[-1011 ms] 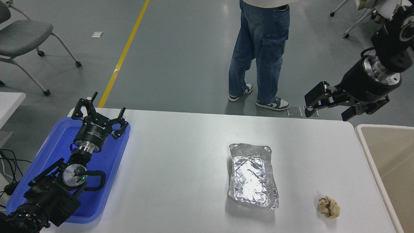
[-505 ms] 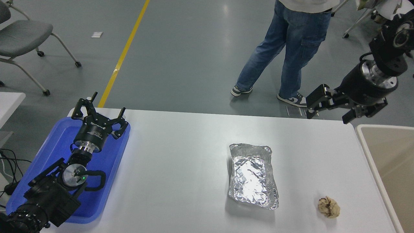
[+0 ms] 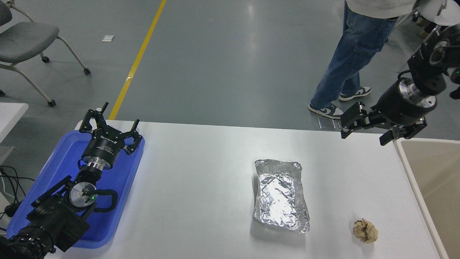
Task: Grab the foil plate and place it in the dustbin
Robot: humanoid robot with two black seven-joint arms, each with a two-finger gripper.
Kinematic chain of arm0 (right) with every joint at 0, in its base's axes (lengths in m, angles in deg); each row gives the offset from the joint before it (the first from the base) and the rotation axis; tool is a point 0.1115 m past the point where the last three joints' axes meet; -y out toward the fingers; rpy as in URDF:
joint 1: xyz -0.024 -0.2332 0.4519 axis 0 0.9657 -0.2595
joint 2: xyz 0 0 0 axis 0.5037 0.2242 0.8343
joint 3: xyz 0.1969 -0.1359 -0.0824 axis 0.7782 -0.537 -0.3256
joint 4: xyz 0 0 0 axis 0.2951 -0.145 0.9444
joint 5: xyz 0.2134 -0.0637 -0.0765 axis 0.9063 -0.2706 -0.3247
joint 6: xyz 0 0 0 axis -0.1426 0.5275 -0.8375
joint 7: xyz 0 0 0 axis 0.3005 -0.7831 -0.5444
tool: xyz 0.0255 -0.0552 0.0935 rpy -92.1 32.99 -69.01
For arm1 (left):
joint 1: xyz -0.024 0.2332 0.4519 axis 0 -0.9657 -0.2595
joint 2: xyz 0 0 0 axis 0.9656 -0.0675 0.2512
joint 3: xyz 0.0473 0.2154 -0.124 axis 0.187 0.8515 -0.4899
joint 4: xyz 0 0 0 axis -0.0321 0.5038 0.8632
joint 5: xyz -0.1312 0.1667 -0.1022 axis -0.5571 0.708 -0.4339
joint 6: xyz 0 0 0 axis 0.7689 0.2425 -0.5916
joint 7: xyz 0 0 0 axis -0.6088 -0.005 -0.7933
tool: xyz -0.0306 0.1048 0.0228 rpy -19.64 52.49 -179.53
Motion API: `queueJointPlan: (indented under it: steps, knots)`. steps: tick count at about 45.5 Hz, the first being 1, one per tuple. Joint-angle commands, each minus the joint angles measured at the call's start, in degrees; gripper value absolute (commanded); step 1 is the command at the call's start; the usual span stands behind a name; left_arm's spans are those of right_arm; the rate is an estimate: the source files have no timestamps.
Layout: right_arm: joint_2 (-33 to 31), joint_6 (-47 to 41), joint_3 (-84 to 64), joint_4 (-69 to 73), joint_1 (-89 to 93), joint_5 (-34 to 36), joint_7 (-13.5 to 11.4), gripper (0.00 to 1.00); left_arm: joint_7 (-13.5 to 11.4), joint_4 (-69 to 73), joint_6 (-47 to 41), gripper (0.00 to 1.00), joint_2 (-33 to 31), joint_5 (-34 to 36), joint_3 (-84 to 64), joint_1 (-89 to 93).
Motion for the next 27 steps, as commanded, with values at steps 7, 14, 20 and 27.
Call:
queueJointPlan:
  steps: [7, 14, 20, 27]
  knots:
    - [4.5, 10.3, 5.8, -1.2, 14.0, -0.8, 0.1, 1.00, 0.0, 0.0, 0.0, 1.00, 0.0, 0.0, 0.0, 0.0]
    - [6.0, 13.9, 7.5, -5.6, 19.6, -0.8, 0.1, 1.00, 0.0, 0.0, 0.0, 1.00, 0.0, 0.0, 0.0, 0.0]
    - [7.9, 17.5, 9.3, -8.8, 23.9, -0.8, 0.2, 1.00, 0.0, 0.0, 0.0, 1.00, 0.0, 0.0, 0.0, 0.0]
    - [10.6, 20.8, 13.3, -11.6, 29.2, -0.8, 0.3, 1.00, 0.0, 0.0, 0.0, 1.00, 0.0, 0.0, 0.0, 0.0]
